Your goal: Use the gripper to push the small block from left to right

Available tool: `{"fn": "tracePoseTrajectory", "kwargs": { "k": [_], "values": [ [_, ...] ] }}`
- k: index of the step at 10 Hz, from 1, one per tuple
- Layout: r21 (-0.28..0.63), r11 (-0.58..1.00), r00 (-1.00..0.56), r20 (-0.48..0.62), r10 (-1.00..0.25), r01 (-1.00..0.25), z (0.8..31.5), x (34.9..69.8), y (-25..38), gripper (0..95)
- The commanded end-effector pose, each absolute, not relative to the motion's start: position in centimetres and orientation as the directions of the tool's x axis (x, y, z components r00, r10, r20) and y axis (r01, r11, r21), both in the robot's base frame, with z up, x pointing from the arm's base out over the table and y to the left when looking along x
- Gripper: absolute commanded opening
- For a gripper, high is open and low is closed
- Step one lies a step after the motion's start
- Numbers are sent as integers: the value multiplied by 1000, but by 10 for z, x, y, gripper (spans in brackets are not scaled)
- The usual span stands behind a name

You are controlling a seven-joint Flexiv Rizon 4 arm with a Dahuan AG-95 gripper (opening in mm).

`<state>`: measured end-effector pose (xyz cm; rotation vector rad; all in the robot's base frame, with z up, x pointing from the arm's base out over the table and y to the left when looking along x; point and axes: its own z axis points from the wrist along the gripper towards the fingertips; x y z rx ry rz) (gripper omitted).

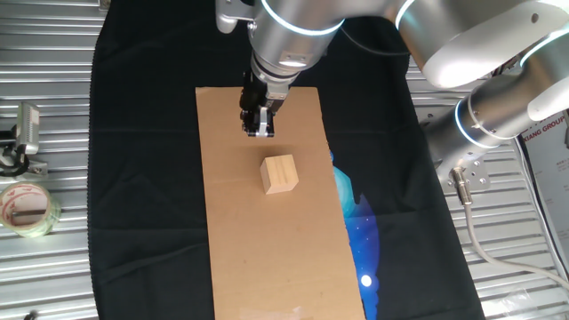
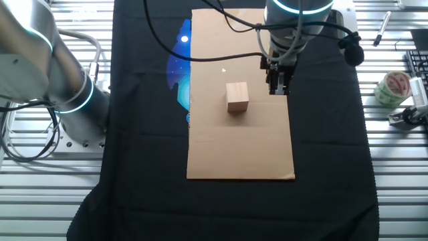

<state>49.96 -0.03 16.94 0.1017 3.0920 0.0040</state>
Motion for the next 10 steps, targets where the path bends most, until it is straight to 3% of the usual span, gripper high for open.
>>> {"fn": "tracePoseTrajectory", "kwargs": {
  "k": [1, 10],
  "values": [
    [2, 997, -996, -48, 74, 74, 169, 498, 0, 0],
    [-3, 997, -995, -64, 81, 82, 146, 476, -4, 0]
  ]
}}
